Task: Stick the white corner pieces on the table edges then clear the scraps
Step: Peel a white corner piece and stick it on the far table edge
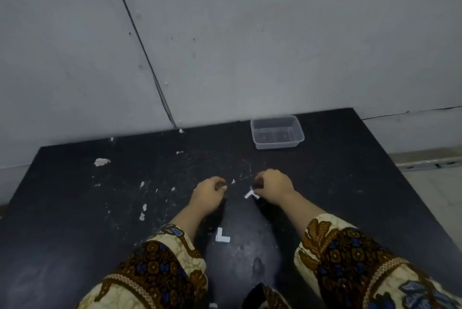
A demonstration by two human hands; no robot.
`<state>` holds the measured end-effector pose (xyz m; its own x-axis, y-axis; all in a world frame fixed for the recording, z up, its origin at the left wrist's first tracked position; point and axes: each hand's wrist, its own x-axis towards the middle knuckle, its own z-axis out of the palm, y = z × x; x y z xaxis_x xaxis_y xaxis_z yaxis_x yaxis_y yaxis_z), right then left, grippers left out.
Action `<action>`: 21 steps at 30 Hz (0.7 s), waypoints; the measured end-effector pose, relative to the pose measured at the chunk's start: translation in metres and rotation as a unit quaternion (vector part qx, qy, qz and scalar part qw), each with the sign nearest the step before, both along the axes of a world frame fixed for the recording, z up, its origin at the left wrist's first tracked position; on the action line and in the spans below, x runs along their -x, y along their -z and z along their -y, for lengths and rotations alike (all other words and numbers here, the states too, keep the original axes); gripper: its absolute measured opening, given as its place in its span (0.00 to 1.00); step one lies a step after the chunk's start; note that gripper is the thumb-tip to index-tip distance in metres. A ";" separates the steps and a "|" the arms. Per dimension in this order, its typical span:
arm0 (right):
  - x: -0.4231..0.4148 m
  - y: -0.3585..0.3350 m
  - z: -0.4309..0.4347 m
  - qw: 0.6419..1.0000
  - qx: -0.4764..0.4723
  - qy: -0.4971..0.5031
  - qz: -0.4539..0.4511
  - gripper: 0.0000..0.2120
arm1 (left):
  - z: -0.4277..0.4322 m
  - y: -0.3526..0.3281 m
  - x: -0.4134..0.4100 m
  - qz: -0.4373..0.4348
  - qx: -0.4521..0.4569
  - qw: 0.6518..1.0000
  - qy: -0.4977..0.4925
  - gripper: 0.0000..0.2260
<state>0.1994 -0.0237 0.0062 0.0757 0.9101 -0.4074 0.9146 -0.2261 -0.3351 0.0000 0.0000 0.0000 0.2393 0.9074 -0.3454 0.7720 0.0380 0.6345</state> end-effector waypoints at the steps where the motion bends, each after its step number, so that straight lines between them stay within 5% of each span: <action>1: 0.000 0.004 -0.001 0.999 0.016 -0.019 0.032 0.19 | -0.001 0.004 0.000 -0.008 0.010 1.000 0.000 0.13; 7: 0.004 0.035 -0.006 0.990 -0.004 -0.067 0.120 0.22 | -0.012 0.020 -0.004 -0.021 0.027 0.999 -0.007 0.12; 17: 0.002 0.047 -0.014 0.994 -0.053 -0.051 0.075 0.15 | -0.020 0.030 -0.025 0.010 0.055 0.998 -0.009 0.11; 21: 0.009 0.039 -0.017 0.995 -0.101 -0.004 -0.014 0.13 | -0.023 0.032 -0.027 0.038 0.066 0.996 -0.038 0.11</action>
